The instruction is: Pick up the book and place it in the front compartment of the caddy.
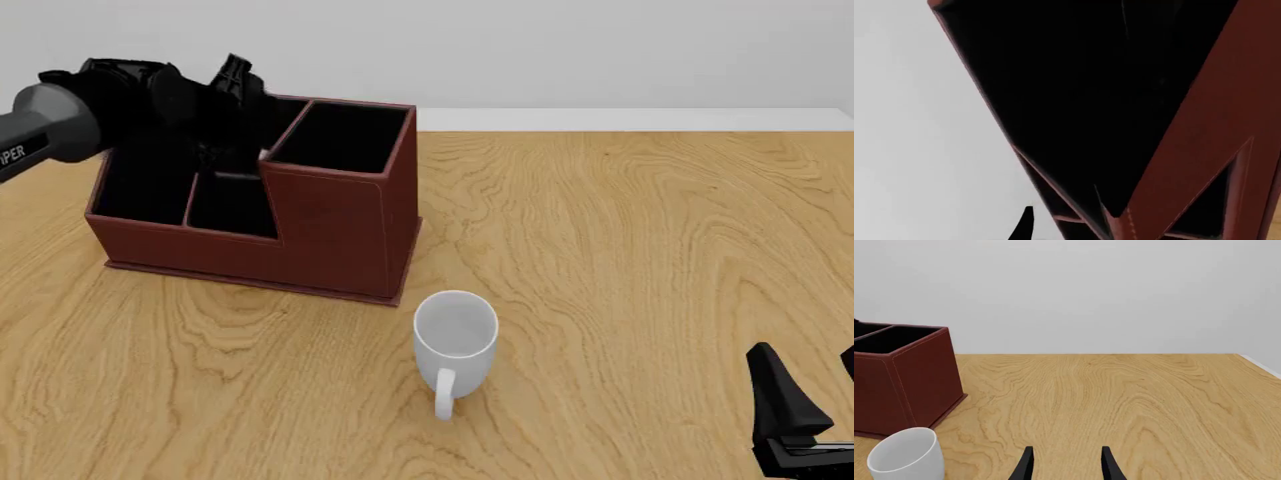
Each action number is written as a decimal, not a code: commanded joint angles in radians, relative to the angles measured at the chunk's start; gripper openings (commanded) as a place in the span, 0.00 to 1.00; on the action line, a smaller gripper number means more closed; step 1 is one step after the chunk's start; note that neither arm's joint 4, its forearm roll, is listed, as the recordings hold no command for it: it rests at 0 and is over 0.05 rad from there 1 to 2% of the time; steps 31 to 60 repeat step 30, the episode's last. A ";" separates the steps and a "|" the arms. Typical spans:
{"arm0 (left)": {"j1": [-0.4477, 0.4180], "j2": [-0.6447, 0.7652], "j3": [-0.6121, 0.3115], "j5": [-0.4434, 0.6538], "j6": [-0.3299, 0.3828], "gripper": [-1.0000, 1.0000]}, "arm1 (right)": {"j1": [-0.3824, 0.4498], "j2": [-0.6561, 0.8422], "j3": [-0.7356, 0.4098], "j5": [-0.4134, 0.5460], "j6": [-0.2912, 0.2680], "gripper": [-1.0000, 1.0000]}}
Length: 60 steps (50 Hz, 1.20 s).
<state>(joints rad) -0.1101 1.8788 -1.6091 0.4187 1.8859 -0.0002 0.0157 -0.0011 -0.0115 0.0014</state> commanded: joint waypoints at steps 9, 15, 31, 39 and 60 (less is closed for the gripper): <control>0.007 -0.082 0.042 -0.003 -0.014 1.00 | 0.000 0.000 0.000 0.000 0.000 1.00; 0.012 -0.088 0.042 -0.002 -0.014 1.00 | 0.000 0.000 0.000 0.000 0.000 1.00; 0.002 -0.118 0.044 0.003 -0.026 1.00 | 0.000 0.000 0.000 0.000 0.000 1.00; 0.002 -0.118 0.044 0.003 -0.026 1.00 | 0.000 0.000 0.000 0.000 0.000 1.00; 0.002 -0.118 0.044 0.003 -0.026 1.00 | 0.000 0.000 0.000 0.000 0.000 1.00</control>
